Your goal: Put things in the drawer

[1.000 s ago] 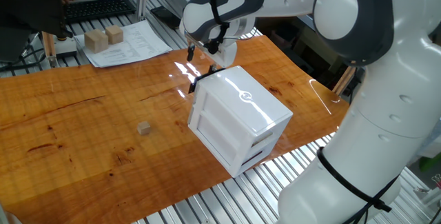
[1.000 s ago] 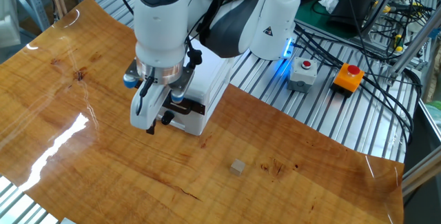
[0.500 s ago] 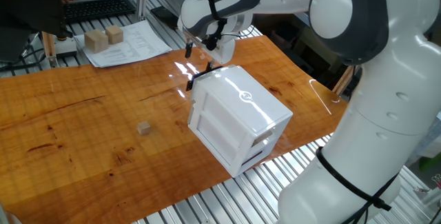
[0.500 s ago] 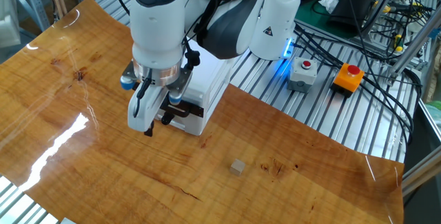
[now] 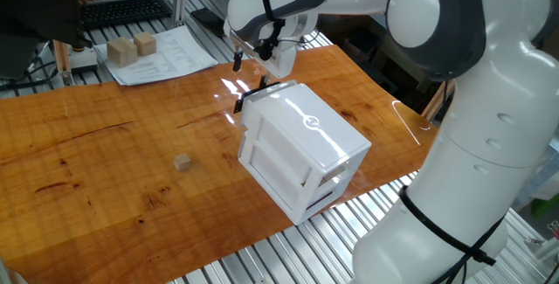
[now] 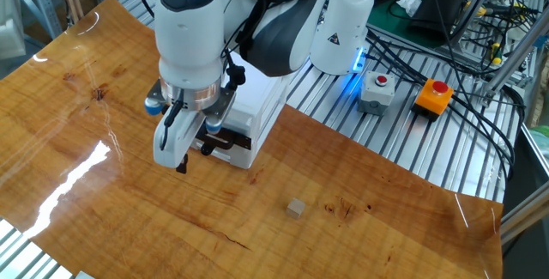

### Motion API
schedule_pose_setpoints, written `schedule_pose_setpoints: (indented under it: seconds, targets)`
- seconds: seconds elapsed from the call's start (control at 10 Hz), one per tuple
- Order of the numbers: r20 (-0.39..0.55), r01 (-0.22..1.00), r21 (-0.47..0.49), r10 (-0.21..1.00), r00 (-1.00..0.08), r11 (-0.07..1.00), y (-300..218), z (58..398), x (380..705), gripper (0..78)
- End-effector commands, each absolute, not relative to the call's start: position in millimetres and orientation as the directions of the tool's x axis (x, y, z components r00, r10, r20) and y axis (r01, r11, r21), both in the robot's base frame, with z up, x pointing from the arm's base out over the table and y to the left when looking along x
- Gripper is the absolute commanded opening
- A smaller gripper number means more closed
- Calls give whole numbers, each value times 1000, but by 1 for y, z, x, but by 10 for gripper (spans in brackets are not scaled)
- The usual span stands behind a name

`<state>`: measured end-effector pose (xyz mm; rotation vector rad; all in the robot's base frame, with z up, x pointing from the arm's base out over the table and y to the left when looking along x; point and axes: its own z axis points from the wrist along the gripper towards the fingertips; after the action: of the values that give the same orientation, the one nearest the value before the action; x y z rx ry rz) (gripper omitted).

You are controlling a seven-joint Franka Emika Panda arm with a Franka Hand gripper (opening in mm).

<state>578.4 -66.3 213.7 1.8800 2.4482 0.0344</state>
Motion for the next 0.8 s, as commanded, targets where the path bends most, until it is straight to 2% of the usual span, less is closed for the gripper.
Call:
schedule_pose_setpoints:
  seconds: [0.1,0.8]
  targets:
    - [-38,968,50,969,-244,245,-67,213,588,774]
    - [-50,972,47,972,-230,232,-68,213,606,774]
